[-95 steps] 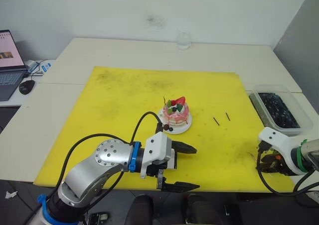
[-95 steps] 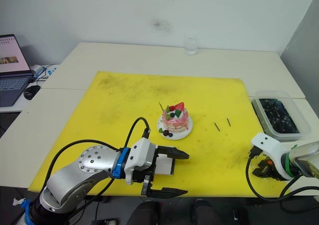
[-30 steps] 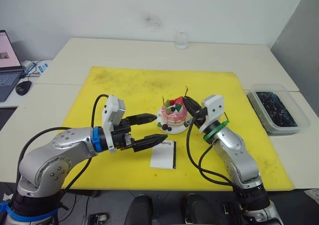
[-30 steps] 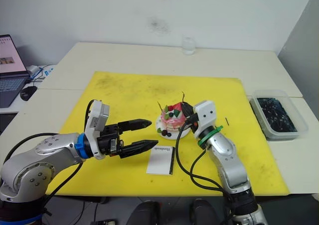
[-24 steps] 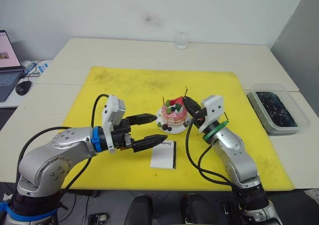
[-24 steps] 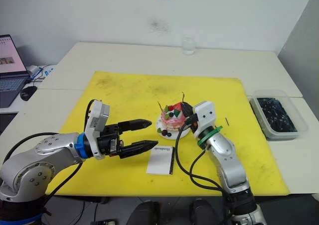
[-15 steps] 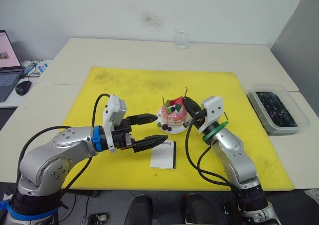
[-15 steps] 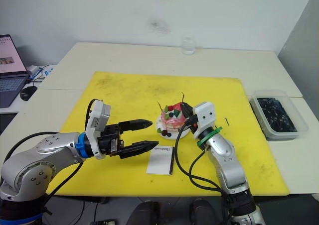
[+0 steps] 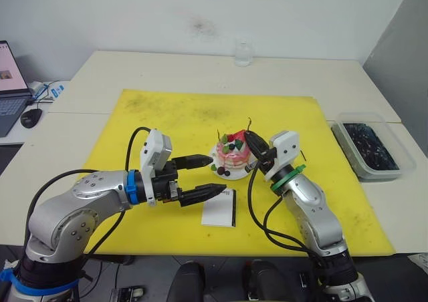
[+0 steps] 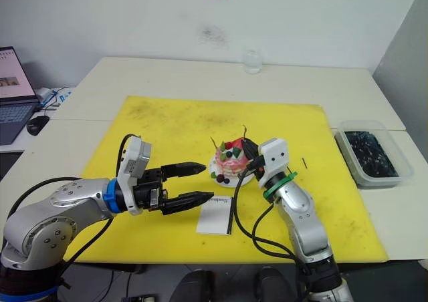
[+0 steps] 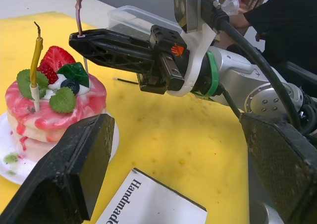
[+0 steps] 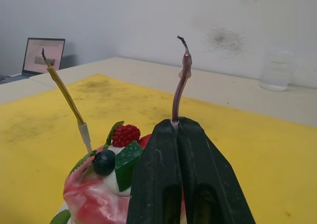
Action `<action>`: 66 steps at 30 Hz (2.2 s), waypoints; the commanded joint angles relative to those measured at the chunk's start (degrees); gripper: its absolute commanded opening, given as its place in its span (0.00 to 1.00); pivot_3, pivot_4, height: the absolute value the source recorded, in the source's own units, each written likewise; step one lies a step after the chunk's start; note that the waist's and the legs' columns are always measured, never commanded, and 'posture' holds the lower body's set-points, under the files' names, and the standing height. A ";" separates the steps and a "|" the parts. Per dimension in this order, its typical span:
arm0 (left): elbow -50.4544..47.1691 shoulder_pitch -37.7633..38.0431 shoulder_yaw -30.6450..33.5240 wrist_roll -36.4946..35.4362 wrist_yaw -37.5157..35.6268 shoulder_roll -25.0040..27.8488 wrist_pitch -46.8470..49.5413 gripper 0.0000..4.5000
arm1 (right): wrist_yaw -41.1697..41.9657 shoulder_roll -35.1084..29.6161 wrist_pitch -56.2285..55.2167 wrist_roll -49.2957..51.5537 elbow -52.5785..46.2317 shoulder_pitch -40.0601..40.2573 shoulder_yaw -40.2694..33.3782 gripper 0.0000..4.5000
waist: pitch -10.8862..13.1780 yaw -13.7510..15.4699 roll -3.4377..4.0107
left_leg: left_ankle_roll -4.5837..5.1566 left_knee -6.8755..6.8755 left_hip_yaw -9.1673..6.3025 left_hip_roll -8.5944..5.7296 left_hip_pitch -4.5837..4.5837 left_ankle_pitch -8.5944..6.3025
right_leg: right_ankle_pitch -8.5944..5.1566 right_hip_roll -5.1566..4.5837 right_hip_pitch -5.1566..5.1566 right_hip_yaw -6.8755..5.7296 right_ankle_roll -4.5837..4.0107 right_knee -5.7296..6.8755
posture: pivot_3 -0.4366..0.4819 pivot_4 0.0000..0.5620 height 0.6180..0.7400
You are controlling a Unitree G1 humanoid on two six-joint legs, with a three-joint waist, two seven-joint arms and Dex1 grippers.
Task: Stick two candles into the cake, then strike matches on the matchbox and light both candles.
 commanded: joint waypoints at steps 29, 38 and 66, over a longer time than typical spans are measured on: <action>-0.42 -0.21 -0.64 1.44 -1.86 -0.06 -2.24 1.00 | -1.28 1.74 -5.98 -2.25 0.84 3.53 0.59 0.01 | 0.00 -0.03 0.00 | 0.00 -0.01 0.00 0.00 0.00 0.00 | -0.01 -0.01 0.00 0.00 -0.01 -0.01 | 0.48 0.27 1.00; -0.20 -0.53 -1.10 1.62 -1.91 -0.22 -2.34 1.00 | -1.40 2.30 -10.29 -4.07 5.64 4.93 2.00 0.01 | 0.00 -0.03 0.00 | 0.00 -0.01 0.00 0.00 0.01 0.00 | -0.01 -0.02 0.00 0.00 -0.02 -0.01 | 0.48 0.27 1.00; 1.70 -2.47 -1.07 2.40 -0.15 0.55 -0.47 1.00 | 2.18 -4.76 -4.71 -2.94 -7.44 4.61 -1.85 0.91 | 0.00 -0.13 0.01 | 0.00 -0.02 0.02 0.01 0.04 0.00 | -0.01 -0.02 0.02 0.01 -0.02 0.00 | 0.48 0.27 1.00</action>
